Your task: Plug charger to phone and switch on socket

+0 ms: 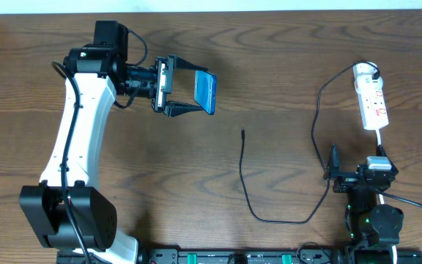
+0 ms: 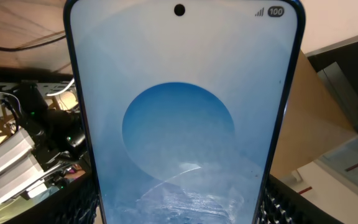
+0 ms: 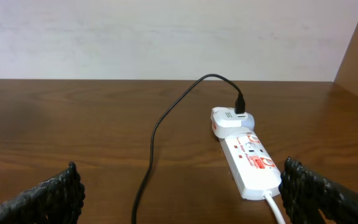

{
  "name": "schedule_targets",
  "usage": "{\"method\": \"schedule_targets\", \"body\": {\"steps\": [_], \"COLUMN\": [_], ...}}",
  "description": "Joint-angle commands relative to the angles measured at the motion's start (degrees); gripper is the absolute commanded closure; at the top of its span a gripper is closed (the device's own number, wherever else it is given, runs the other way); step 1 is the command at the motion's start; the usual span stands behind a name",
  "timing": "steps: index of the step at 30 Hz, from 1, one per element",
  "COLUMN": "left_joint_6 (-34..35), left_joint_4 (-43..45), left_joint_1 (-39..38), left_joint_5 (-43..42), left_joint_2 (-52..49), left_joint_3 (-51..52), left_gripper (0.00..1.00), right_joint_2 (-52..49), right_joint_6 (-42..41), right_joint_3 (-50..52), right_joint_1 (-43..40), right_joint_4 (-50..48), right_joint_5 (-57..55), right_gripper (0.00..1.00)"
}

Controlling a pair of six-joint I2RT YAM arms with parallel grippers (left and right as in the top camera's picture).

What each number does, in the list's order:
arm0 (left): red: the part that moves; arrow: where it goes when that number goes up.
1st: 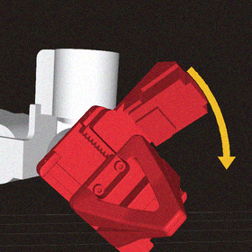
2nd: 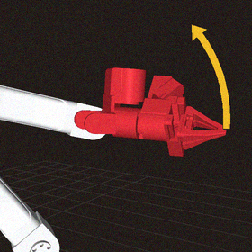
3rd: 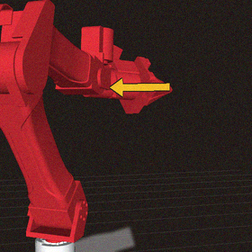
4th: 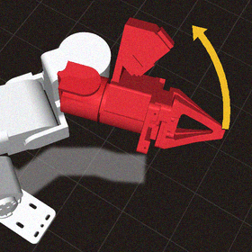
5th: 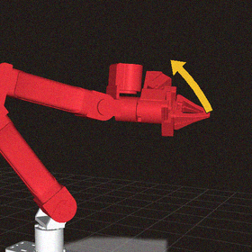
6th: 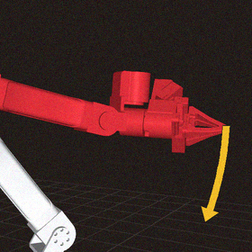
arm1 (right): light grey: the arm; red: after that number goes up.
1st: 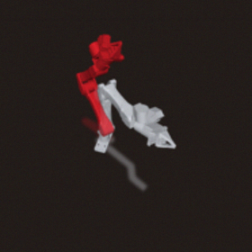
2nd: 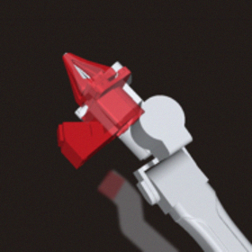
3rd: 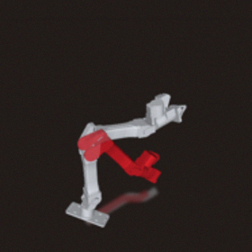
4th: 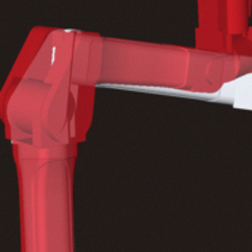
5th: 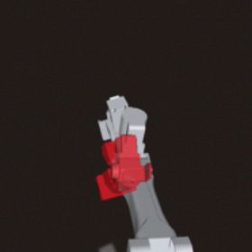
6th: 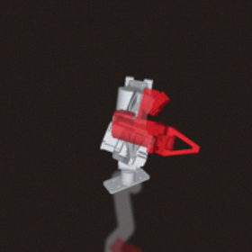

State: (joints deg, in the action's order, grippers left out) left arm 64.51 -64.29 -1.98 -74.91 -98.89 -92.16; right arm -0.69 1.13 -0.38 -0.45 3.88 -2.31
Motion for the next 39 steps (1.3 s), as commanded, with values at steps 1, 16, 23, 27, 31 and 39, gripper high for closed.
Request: {"method": "schedule_targets", "body": {"steps": [1, 16, 23, 27, 31, 39], "left_joint_6": [0.3, 0.3, 0.3, 0.3, 0.3, -0.4], "left_joint_4": [-0.2, -0.2, -0.2, -0.2, -0.1, 0.3], "left_joint_1": [0.2, 0.2, 0.2, 0.2, 0.2, 0.2], "left_joint_5": [-3.1, 0.1, 7.7, 11.7, 15.1, 19.4], "left_joint_2": [1.6, 1.6, 1.6, 1.6, 1.6, 1.6], "left_joint_3": [-0.2, -0.2, -0.2, -0.2, -0.2, -0.2], "left_gripper": [0.92, 0.93, 0.93, 0.92, 0.93, 0.92], "right_joint_2": [0.4, 0.4, 0.4, 0.4, 0.4, 0.4], "right_joint_6": [0.9, 0.9, 0.9, 0.9, 0.9, 0.9], "right_joint_3": [0.1, 0.1, 0.1, 0.1, 0.1, 0.1], "right_joint_1": [0.9, 0.9, 0.9, 0.9, 0.9, 0.9], "right_joint_4": [0.2, 0.2, 0.2, 0.2, 0.2, 0.2], "right_joint_5": [0.1, 0.1, 0.1, 0.1, 0.1, 0.1], "right_gripper": [0.01, 0.01, 0.01, 0.01, 0.01, 0.01]}}
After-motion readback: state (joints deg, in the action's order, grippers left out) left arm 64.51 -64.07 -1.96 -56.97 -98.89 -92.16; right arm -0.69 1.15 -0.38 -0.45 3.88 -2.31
